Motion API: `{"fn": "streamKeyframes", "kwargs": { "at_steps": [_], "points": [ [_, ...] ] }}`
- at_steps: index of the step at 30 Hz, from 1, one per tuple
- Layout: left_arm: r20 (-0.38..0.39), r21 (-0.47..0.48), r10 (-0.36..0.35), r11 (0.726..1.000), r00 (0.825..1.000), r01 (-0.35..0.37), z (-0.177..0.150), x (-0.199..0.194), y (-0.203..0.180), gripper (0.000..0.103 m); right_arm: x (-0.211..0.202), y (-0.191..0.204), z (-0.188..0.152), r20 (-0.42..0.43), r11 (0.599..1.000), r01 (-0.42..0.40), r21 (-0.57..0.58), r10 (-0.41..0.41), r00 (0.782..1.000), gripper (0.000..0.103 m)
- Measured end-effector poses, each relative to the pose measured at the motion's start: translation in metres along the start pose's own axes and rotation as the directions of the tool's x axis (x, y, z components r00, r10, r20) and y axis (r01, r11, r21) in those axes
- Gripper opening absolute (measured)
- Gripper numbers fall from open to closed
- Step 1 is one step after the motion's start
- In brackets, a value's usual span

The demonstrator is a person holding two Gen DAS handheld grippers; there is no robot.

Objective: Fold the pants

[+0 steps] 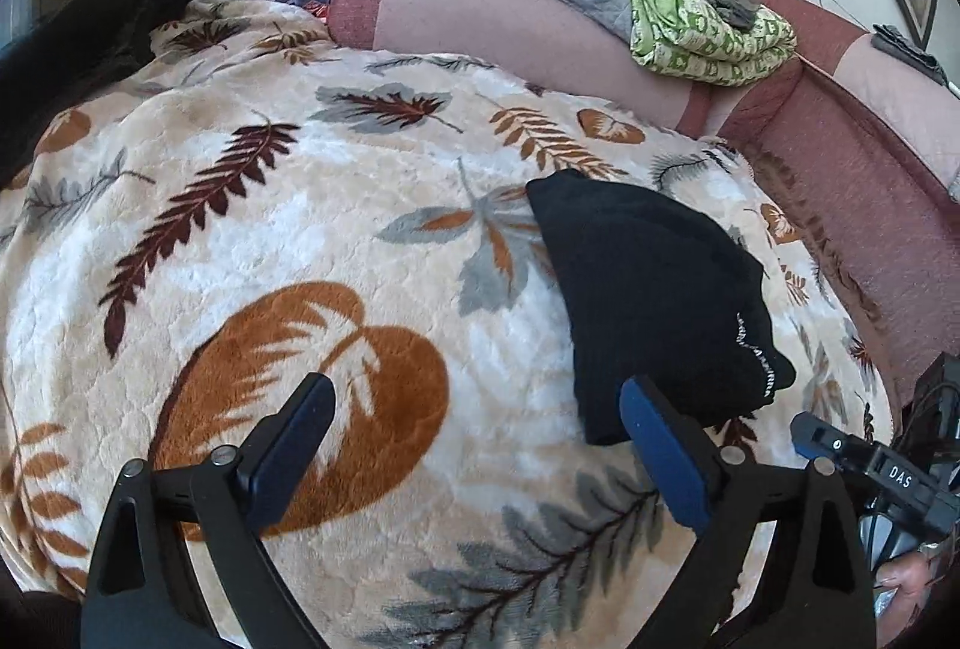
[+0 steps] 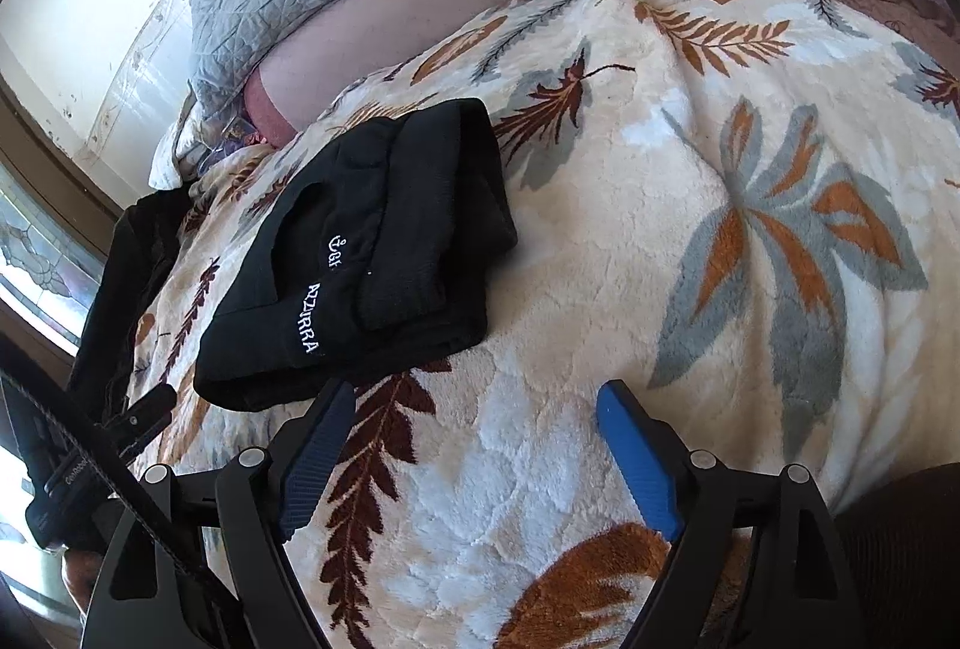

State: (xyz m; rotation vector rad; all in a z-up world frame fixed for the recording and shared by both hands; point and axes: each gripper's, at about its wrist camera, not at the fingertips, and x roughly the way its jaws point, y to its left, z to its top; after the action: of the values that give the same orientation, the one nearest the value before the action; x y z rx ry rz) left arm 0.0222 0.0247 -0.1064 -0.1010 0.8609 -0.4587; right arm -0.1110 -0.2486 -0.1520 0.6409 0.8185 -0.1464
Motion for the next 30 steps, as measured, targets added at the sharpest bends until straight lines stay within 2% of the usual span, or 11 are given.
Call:
{"fn": "streamKeyframes", "kwargs": {
  "at_steps": [5, 7, 13, 17, 23, 25, 26, 27, 28, 29, 30],
  "points": [
    [-0.045, 0.045, -0.030, 0.999, 0.999, 0.032, 0.023, 0.007, -0.015, 0.096, -0.004, -0.004, 0.004, -0.019, 0.999, -0.028, 0.031, 0.028, 0.999, 0.087],
    [-0.077, 0.037, -0.044, 0.998, 0.996, 0.047, 0.030, 0.012, -0.019, 0.096, -0.009, -0.006, 0.012, -0.033, 0.996, -0.069, 0.063, 0.071, 0.997, 0.087],
    [-0.113, -0.024, -0.132, 0.991, 0.985, 0.130, 0.057, 0.030, -0.031, 0.096, -0.018, -0.032, 0.073, 0.013, 0.979, -0.115, 0.169, 0.115, 0.993, 0.087],
    [-0.156, -0.044, -0.166, 0.986, 0.974, 0.161, 0.076, 0.065, -0.038, 0.096, 0.011, -0.038, 0.104, -0.046, 0.974, -0.123, 0.191, 0.134, 0.990, 0.087],
    [-0.261, -0.035, -0.177, 0.984, 0.949, 0.174, 0.087, 0.129, -0.041, 0.096, 0.066, -0.027, 0.110, -0.145, 0.956, -0.164, 0.242, 0.203, 0.968, 0.085],
    [-0.318, -0.088, -0.247, 0.969, 0.915, 0.231, 0.084, 0.152, -0.039, 0.096, 0.084, -0.025, 0.107, -0.161, 0.953, -0.172, 0.248, 0.216, 0.963, 0.085],
    [-0.319, -0.111, -0.269, 0.963, 0.909, 0.247, 0.084, 0.157, -0.039, 0.096, 0.089, -0.022, 0.106, -0.151, 0.952, -0.183, 0.244, 0.224, 0.963, 0.085],
    [-0.305, -0.112, -0.275, 0.961, 0.912, 0.252, 0.085, 0.158, -0.041, 0.096, 0.094, -0.018, 0.106, -0.130, 0.951, -0.206, 0.231, 0.240, 0.962, 0.085],
    [-0.306, -0.112, -0.299, 0.954, 0.904, 0.278, 0.087, 0.158, -0.046, 0.079, 0.096, -0.015, 0.107, -0.129, 0.949, -0.220, 0.224, 0.253, 0.959, 0.084],
    [-0.304, -0.123, -0.326, 0.945, 0.895, 0.303, 0.088, 0.156, -0.049, 0.064, 0.101, -0.009, 0.107, -0.131, 0.950, -0.226, 0.216, 0.257, 0.957, 0.075],
    [-0.302, -0.127, -0.328, 0.945, 0.895, 0.303, 0.089, 0.153, -0.051, 0.051, 0.103, -0.006, 0.106, -0.129, 0.946, -0.241, 0.215, 0.273, 0.953, 0.068]
  ]
}}
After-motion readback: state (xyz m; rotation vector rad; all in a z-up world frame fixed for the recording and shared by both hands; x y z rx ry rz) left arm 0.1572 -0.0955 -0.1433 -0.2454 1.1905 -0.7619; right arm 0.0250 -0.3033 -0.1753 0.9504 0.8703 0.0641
